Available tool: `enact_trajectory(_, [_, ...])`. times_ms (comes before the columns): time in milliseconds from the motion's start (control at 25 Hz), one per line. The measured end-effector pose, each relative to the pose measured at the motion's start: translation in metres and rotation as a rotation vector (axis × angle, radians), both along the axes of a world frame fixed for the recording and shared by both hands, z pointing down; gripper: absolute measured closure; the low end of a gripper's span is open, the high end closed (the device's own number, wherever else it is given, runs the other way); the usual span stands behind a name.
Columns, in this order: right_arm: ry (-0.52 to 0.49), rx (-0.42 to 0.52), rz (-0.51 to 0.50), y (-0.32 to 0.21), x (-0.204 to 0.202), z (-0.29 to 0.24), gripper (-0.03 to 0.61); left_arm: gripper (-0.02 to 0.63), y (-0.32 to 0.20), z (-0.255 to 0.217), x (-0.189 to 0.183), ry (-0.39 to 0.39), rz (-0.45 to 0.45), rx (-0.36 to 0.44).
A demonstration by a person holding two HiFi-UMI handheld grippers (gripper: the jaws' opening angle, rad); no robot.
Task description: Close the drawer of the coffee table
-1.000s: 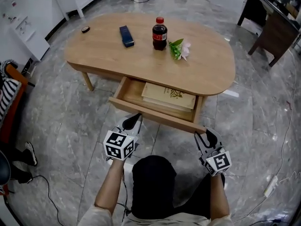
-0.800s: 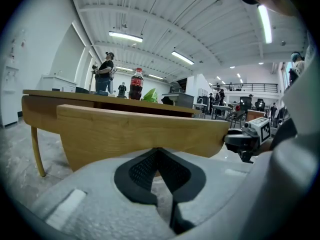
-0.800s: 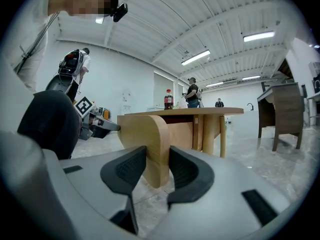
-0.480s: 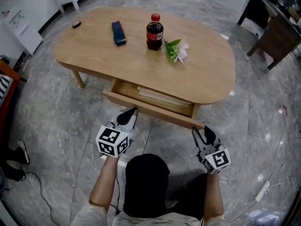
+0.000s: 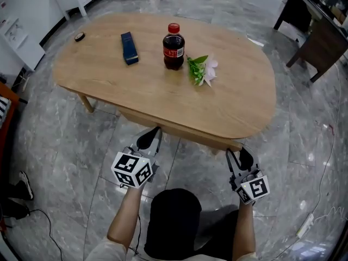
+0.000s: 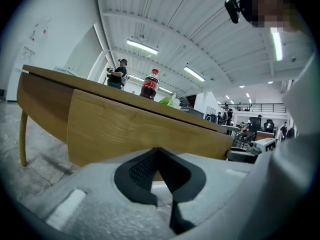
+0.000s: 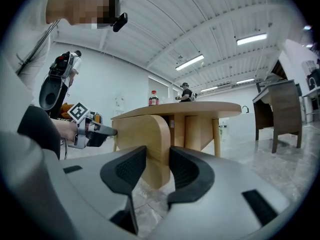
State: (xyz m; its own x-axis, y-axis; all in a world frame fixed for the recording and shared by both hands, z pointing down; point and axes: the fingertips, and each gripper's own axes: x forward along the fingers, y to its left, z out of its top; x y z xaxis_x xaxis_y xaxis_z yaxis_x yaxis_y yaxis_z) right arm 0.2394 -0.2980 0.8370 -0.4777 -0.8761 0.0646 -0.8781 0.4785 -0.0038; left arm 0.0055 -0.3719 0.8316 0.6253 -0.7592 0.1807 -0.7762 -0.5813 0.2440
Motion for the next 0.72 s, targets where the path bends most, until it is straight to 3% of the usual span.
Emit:
enact_trajectory(320, [-0.002,0.006,0.032,-0.022,0.013,0.002,0.425,0.606,-0.025,0.001,0.011,0.043,0.007,0.014])
enact_trajectory(520, [-0.03,-0.012,0.045,-0.033,0.01,-0.005,0.424,0.606,-0.032,-0.002,0.012,0.016,-0.007,0.023])
enact_trajectory(720, [0.004,-0.001,0.04,-0.038,0.014,-0.001,0.423,0.606,-0.038,-0.003,0.013,0.015,-0.012,0.022])
